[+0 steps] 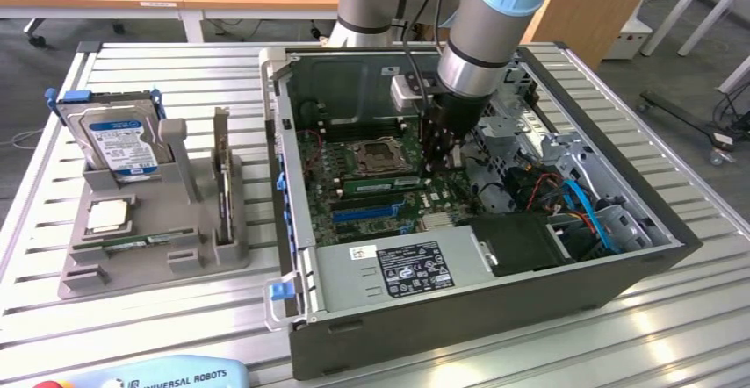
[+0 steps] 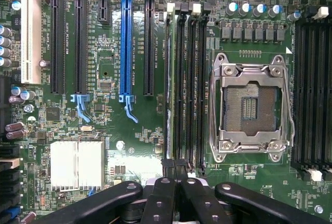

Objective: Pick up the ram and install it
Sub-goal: 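Press down the ram until it locks into place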

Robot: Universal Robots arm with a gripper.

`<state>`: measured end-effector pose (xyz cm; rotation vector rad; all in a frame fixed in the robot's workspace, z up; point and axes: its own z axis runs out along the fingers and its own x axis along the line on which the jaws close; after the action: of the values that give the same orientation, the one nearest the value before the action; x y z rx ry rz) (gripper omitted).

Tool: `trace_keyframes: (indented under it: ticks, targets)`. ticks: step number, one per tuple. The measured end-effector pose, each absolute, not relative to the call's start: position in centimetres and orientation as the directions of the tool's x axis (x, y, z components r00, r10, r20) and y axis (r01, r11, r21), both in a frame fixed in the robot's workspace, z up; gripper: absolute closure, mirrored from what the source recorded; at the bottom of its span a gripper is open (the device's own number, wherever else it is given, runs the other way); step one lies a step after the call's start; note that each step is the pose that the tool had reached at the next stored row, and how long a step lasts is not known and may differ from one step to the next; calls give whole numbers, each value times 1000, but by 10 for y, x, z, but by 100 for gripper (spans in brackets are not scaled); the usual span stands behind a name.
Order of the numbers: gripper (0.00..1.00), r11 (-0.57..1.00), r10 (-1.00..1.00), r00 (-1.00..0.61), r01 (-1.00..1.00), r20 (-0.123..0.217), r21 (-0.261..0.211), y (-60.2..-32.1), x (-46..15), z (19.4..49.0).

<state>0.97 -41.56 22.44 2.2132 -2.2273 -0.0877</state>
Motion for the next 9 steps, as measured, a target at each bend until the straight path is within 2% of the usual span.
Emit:
trace_keyframes:
  ticks: [9]
  targets:
    - [90, 6, -999, -7, -999, -38, 40, -416, 10, 238]
